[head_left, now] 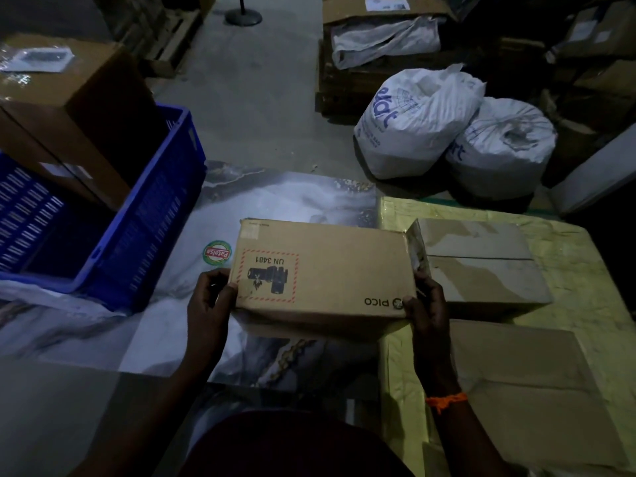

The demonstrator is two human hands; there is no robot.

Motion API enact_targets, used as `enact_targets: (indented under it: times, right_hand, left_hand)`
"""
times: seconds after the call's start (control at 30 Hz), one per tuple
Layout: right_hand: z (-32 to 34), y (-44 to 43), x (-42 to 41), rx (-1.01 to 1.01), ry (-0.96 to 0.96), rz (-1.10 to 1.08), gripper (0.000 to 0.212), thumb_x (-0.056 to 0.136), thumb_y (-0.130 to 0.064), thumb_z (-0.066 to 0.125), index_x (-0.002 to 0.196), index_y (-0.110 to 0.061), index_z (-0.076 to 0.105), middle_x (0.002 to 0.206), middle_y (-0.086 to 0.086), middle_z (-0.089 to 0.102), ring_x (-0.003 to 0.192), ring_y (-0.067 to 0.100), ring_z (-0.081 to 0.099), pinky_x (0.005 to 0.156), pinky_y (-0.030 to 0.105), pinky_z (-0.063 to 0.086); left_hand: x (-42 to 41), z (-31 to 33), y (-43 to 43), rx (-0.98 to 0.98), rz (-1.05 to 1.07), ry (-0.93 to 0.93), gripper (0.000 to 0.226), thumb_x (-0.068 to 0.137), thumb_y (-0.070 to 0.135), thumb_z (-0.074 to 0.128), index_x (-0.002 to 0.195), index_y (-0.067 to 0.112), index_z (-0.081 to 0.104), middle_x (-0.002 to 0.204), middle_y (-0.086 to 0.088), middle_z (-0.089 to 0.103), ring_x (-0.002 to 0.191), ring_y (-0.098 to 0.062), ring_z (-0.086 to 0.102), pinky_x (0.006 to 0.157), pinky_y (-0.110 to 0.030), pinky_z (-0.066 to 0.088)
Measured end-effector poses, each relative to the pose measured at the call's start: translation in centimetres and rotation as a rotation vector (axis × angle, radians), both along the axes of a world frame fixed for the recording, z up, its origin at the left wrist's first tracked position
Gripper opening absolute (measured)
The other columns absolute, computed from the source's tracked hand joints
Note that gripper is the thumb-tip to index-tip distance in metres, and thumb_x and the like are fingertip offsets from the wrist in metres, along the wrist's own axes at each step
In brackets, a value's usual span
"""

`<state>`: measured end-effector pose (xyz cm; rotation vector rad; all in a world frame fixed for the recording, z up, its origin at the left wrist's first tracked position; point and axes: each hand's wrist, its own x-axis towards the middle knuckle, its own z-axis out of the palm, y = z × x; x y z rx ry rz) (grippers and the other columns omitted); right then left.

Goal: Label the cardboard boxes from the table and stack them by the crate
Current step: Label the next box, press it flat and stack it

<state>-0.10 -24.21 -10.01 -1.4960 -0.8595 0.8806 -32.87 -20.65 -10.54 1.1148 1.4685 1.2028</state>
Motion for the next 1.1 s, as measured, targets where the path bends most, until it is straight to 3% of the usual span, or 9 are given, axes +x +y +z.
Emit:
enact_targets:
  times: [0.17, 0.23, 0.33, 0.4, 0.57, 0.73, 0.8, 0.97, 1.1]
  right_hand:
    - [0.7, 0.4, -1.1, -0.007, -0.096, -0.058, 0.048, 0.085, -0.024, 0.054, 0.134, -0.021, 0.054, 0.129, 0.003, 0.061, 0.102, -0.002, 0.066, 0.071, 0.016, 0.056]
    - [1.1, 0.7, -1.5, 0.019, -0.237, -0.077, 0.056, 0.083, -0.028, 0.055, 0.138, -0.019, 0.053, 0.134, 0.005, 0.057, 0.114, 0.007, 0.064, 0.079, 0.011, 0.053]
    - [1.8, 1.6, -2.4, 0.101, -0.554, -0.021, 0.056, 0.083, 0.002, 0.061, 0.138, -0.008, 0.057, 0.148, 0.014, 0.048, 0.138, 0.024, 0.047, 0.101, 0.004, 0.04]
    - [2.4, 2.4, -3.2, 0.164, -0.706, 0.035, 0.054, 0.08, 0.01, 0.061, 0.133, -0.003, 0.062, 0.149, 0.016, 0.049, 0.142, 0.022, 0.041, 0.106, 0.004, 0.035]
    - [1.8, 4.3, -5.0, 0.201, -0.862, 0.181, 0.046, 0.085, -0.008, 0.06, 0.131, -0.007, 0.065, 0.147, 0.012, 0.056, 0.141, 0.028, 0.046, 0.116, 0.039, 0.04]
    - [1.2, 4.6, -6.1, 0.18, -0.901, 0.265, 0.043, 0.093, -0.013, 0.064, 0.135, -0.011, 0.063, 0.146, 0.01, 0.058, 0.142, 0.025, 0.045, 0.114, 0.047, 0.044]
    - [1.2, 4.9, -6.3, 0.16, -0.963, 0.363, 0.048, 0.094, -0.023, 0.06, 0.141, -0.011, 0.059, 0.15, 0.012, 0.054, 0.145, 0.027, 0.042, 0.117, 0.047, 0.04]
    - [0.9, 5.9, -7.8, 0.035, -1.286, 0.552, 0.063, 0.103, -0.047, 0.036, 0.157, -0.014, 0.041, 0.164, 0.01, 0.037, 0.152, 0.032, 0.033, 0.119, 0.054, 0.03]
    - [0.6, 5.8, -8.0, -0.01, -1.33, 0.604, 0.063, 0.105, -0.05, 0.029, 0.16, -0.02, 0.035, 0.169, 0.003, 0.028, 0.157, 0.026, 0.021, 0.124, 0.053, 0.018]
  left_hand:
    - [0.8, 1.4, 0.3, 0.056, -0.012, 0.038, 0.035, 0.084, 0.041, 0.052, 0.118, 0.033, 0.056, 0.124, 0.003, 0.064, 0.118, -0.018, 0.061, 0.095, -0.05, 0.054]
    - [0.9, 2.4, 0.7, 0.136, -0.041, 0.152, 0.038, 0.085, 0.033, 0.053, 0.123, 0.033, 0.053, 0.128, 0.006, 0.058, 0.123, -0.009, 0.056, 0.099, -0.038, 0.05]
    - [1.2, 3.4, 1.9, 0.296, -0.13, 0.453, 0.045, 0.086, 0.011, 0.06, 0.13, 0.019, 0.054, 0.133, 0.002, 0.049, 0.123, 0.006, 0.045, 0.1, -0.016, 0.044]
    - [1.6, 3.6, 2.9, 0.365, -0.229, 0.604, 0.042, 0.086, 0.004, 0.067, 0.127, 0.011, 0.061, 0.136, -0.006, 0.051, 0.125, 0.002, 0.044, 0.103, -0.011, 0.039]
    - [3.4, 3.7, 4.5, 0.403, -0.427, 0.798, 0.038, 0.094, 0.035, 0.054, 0.125, 0.017, 0.067, 0.13, -0.003, 0.063, 0.129, -0.022, 0.052, 0.104, -0.054, 0.045]
    - [3.7, 3.5, 4.9, 0.423, -0.462, 0.844, 0.038, 0.097, 0.034, 0.056, 0.13, 0.018, 0.065, 0.133, -0.003, 0.062, 0.133, -0.022, 0.048, 0.106, -0.049, 0.042]
    - [4.0, 3.2, 5.1, 0.378, -0.519, 0.874, 0.046, 0.098, 0.04, 0.052, 0.138, 0.019, 0.059, 0.144, -0.005, 0.056, 0.142, -0.024, 0.041, 0.114, -0.052, 0.036]
    - [4.8, 1.9, 4.6, 0.383, -0.639, 1.231, 0.061, 0.106, 0.048, 0.023, 0.157, 0.019, 0.037, 0.166, -0.005, 0.027, 0.154, -0.026, 0.023, 0.121, -0.055, 0.023]
    - [5.0, 1.8, 4.6, 0.364, -0.643, 1.245, 0.06, 0.106, 0.045, 0.021, 0.157, 0.018, 0.037, 0.166, -0.005, 0.026, 0.154, -0.027, 0.023, 0.12, -0.055, 0.024]
